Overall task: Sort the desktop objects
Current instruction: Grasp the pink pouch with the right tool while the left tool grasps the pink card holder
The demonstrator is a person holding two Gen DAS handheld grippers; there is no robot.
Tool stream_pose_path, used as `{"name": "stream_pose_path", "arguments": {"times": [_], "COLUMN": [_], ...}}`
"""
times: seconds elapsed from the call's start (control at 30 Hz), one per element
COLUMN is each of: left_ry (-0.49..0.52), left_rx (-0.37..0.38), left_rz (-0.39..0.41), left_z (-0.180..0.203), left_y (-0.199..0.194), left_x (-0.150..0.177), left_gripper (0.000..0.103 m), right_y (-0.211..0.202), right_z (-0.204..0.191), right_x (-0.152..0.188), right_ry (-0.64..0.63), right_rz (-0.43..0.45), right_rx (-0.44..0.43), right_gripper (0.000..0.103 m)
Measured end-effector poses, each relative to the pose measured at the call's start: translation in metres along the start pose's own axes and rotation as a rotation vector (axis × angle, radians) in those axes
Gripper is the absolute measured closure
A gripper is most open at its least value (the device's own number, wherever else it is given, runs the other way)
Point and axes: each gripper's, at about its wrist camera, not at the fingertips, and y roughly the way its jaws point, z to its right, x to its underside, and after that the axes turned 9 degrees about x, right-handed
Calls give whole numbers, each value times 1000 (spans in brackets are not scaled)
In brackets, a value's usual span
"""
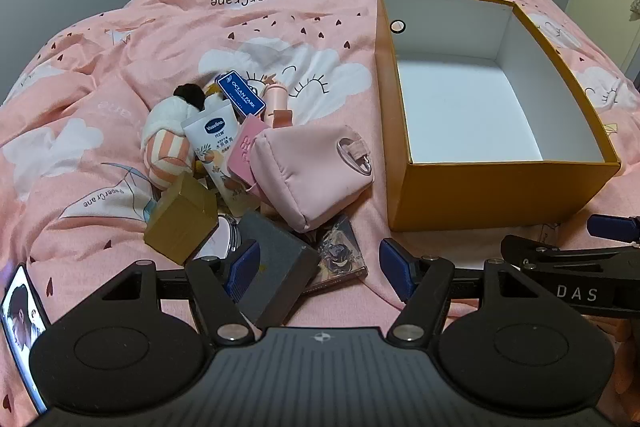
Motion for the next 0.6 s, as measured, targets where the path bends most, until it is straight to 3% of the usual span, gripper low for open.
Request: {"name": "stream_pose_path", "arguments": {"times": [0.2, 0.53, 0.6], "left_ry": [-6, -80, -100], "left_rx": [16, 82, 83], "left_rz": [-7, 6, 5], "left_z": [-3, -34, -43], "left_y": [0, -12, -14], "left_x": [-1, -11, -13], "left_gripper": [25, 25, 25], "right_y": [-1, -12, -15], "right_z": [-2, -16, -20], "right_x": [-3, -28, -33], "right_ry": [-21, -77, -88], "right_rz": [8, 55, 51], "right_rx": [-24, -230, -275], "right_gripper": [1, 2, 7]}}
